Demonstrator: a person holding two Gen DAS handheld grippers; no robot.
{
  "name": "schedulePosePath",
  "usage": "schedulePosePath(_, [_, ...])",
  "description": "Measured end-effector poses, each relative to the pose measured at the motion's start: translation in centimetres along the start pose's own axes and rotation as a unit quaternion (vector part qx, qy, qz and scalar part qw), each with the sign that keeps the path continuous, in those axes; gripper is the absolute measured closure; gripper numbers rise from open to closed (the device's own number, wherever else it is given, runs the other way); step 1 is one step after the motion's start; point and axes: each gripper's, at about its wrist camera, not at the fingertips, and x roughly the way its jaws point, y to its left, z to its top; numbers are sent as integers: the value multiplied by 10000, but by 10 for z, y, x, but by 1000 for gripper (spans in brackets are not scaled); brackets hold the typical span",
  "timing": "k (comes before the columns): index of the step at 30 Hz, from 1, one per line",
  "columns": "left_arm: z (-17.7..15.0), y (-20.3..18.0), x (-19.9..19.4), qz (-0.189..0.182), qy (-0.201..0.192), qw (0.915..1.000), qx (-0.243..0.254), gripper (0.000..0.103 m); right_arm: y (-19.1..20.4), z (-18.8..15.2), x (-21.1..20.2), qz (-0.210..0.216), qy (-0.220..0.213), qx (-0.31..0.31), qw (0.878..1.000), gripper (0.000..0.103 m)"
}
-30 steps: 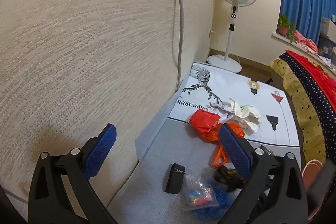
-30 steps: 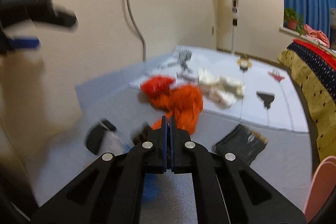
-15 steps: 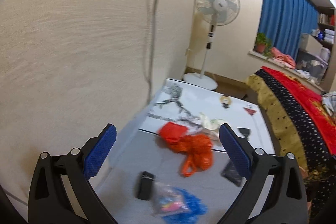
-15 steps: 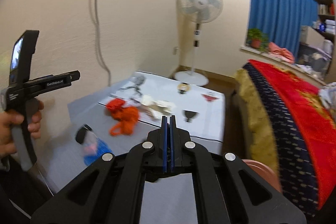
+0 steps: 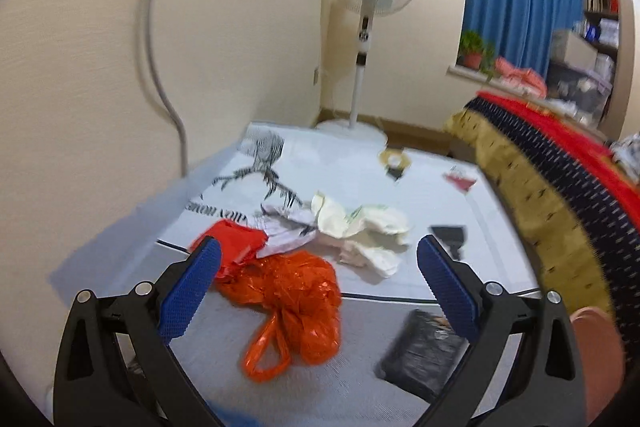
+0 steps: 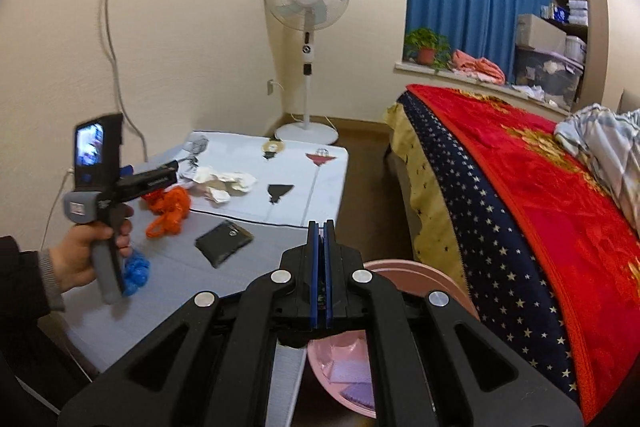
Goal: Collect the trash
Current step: 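Close the left tool on the orange plastic bag and lift it, then carry the orange bag over the pink wastebasket and open the left tool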
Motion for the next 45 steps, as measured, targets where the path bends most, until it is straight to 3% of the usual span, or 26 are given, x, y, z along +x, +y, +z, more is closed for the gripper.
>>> schedulePosePath(5, [-12,7,40,175,261,9994,-140,9,-13,-1,8,-70,178,84,9998,100])
schedulePosePath(10, [-21,14,60,347,416,9985,22,22,-10,1,6,-40,98,24,9999,100])
schedulePosePath(13, [-20,16,63,150,528,9985,-18,43,-7,2,7,13,124,0,9999,100])
schedulePosePath(14, [-20,15,64,69,562,9984,-18,60,-5,2,7,8,133,-5,9999,100])
schedulePosePath(15, [-21,16,65,29,596,9982,-19,68,-5,2,8,-2,146,-15,9999,100])
schedulePosePath(19, [-19,15,58,-281,710,9971,-62,78,-7,0,11,-34,214,6,9998,100])
schedulePosePath(25, [6,8,8,-799,455,9955,-209,81,-17,2,10,-46,192,136,9997,100])
schedulePosePath(31, [27,-18,-84,-1321,35,9911,142,81,-23,8,-4,70,3,245,9997,100])
schedulePosePath(38, [19,-64,-184,-2245,-94,9726,591,81,-32,11,-30,172,-242,432,9986,100])
schedulePosePath(45, [-2,-121,-220,-2667,96,9591,948,81,-54,0,-48,-1,-297,469,9985,100])
